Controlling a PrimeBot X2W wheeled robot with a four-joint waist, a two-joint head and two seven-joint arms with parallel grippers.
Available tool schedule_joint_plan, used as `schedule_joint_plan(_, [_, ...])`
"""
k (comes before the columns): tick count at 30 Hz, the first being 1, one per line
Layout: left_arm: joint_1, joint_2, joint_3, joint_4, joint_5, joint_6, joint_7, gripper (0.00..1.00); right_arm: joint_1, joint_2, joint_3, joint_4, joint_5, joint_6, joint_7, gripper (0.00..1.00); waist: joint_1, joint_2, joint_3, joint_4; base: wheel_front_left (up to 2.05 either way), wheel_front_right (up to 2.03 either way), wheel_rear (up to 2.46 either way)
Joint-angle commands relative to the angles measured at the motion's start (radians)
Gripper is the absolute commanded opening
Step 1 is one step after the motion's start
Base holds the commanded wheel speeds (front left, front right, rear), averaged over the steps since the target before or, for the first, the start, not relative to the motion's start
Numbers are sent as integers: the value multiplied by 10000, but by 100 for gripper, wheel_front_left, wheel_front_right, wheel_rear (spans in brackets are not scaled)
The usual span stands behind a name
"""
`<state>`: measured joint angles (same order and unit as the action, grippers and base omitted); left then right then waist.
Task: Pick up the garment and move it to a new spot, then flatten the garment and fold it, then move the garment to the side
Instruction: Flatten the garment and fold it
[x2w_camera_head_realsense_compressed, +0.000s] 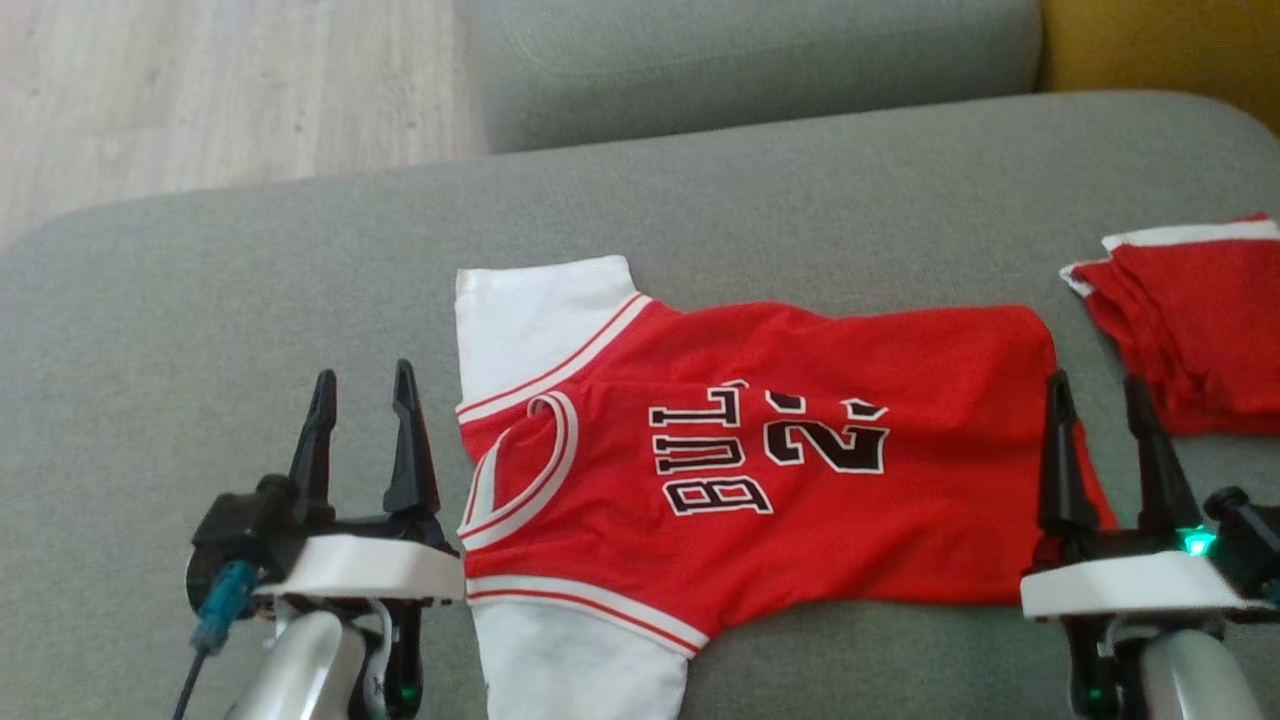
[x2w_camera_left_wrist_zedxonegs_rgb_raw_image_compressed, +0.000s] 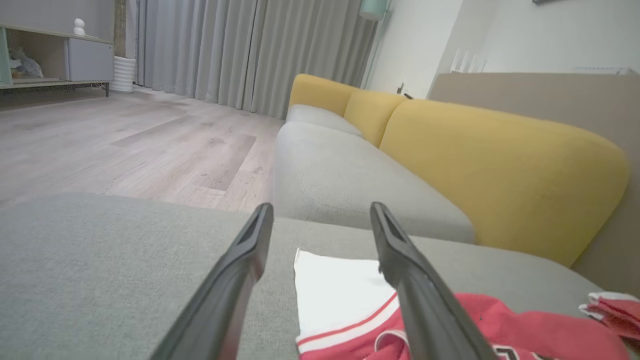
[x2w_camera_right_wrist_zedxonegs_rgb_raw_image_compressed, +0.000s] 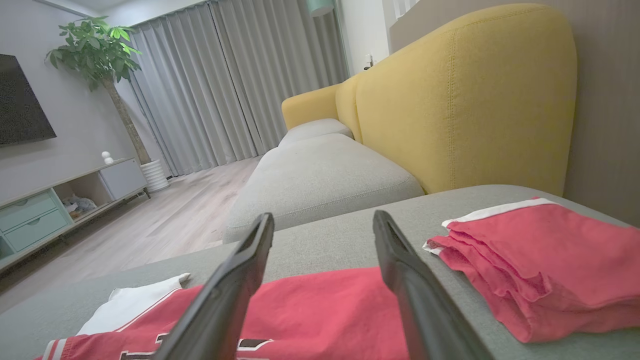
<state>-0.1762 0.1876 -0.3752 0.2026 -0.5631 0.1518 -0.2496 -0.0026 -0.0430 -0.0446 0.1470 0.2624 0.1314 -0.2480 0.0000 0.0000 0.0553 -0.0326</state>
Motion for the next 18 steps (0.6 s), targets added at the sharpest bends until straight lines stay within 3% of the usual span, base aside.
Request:
schedule_joint_plan(1, [-463,110,441,-205,98,-45,-109,100,-397,-72,211,-390,-59,-7,-137,100,0,0,184,-131,0,0,0])
schedule_joint_plan(8, [-1923,280,372,941,647,-630,104,100,-867,-72,112,-626,136,-7,-137,100,0,0,1213,-624,0,0,0])
schedule_joint_plan(18, [-4889,757,-81,4517,643,-1144,3183,100,-1244,-72,380,-628,435,-7,-137,100,0,0,2371,-1322,0,0,0])
